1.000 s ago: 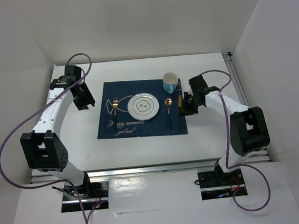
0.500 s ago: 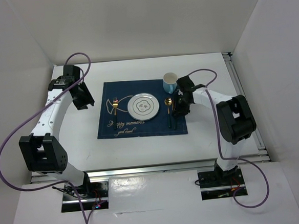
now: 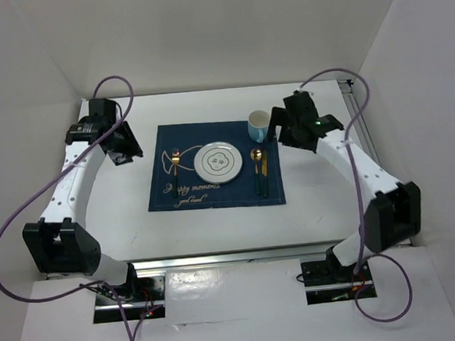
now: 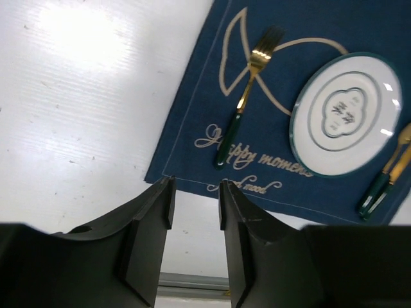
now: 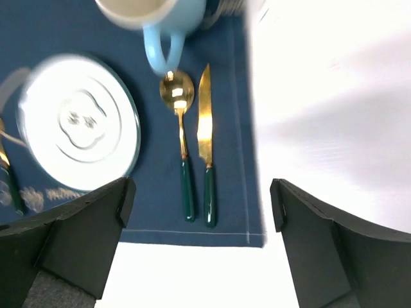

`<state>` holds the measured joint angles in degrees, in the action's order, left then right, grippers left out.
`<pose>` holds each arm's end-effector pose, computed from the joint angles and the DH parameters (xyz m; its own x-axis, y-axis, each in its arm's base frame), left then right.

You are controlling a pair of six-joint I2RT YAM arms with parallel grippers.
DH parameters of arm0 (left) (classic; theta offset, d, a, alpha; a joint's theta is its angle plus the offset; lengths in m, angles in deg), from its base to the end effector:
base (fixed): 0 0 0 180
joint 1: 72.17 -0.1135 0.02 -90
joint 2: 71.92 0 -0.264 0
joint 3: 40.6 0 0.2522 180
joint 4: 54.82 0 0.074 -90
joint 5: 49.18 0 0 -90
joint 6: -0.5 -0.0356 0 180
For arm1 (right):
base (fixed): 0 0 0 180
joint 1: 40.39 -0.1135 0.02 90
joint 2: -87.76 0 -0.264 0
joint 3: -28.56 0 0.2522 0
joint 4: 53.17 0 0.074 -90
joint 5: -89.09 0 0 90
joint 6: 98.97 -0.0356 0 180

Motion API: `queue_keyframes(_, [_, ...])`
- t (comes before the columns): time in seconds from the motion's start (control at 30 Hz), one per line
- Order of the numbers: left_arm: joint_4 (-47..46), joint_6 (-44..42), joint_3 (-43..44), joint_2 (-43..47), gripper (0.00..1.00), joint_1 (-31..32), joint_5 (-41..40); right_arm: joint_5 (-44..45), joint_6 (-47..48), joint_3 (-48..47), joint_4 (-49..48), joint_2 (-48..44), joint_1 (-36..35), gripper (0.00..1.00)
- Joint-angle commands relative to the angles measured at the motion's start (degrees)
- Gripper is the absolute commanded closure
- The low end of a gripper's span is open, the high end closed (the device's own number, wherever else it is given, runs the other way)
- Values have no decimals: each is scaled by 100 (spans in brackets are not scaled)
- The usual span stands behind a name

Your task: Set the dinner table for one person

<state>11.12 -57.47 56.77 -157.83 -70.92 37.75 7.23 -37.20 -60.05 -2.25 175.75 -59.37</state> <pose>0.3120 -0.0049 0.3378 -0.6849 -0.5148 -0.5157 -0.4395 0.8563 -0.2712 0.3163 0.1034 0.2960 -0.7529 0.2362 -0.6143 0.1358 0.9690 0.2062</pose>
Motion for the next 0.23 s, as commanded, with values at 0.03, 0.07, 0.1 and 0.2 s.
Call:
queue_keyframes(0.03, [-340, -136, 199, 680, 49, -29, 404, 1320, -200, -83, 660, -1254, 70, 0])
queue_keyframes(0.07, [-340, -136, 199, 733, 47, -29, 482, 1382, -262, -22, 660, -1423, 70, 0])
queue_keyframes(0.1, [-340, -136, 251, 794, 46, -29, 561, 1435, -262, 118, 730, -1581, 122, 0])
queue_keyframes(0.2, [-393, -136, 304, 848, 45, -29, 684, 1611, -262, 487, 783, -2179, 123, 0])
